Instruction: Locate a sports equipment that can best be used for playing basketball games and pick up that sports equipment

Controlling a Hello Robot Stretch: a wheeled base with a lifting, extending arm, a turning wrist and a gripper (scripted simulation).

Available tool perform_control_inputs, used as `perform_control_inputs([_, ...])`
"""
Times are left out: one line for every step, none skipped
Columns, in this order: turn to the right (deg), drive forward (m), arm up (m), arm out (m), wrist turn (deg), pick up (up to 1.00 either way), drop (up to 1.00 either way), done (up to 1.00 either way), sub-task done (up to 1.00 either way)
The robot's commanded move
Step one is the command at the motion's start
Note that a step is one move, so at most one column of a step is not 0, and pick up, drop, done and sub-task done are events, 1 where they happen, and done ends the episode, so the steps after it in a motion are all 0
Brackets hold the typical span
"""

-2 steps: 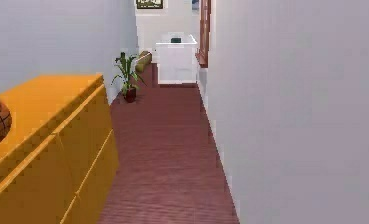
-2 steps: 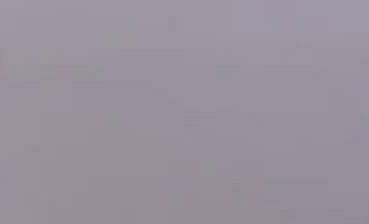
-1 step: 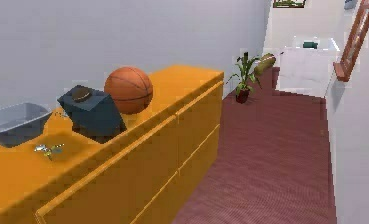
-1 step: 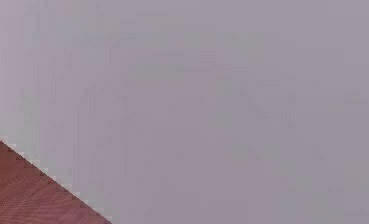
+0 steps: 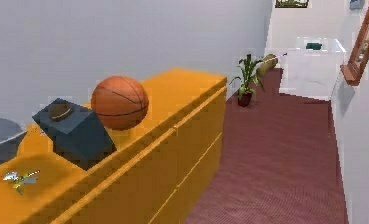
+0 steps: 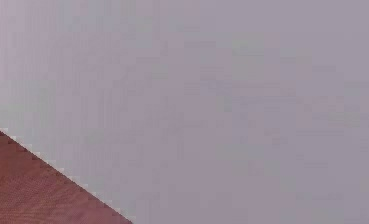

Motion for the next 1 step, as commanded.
perform_control_inputs([-45.0, 0.00, 0.00, 0.00, 0.0, 0.00, 0.00, 0.00, 0.00])
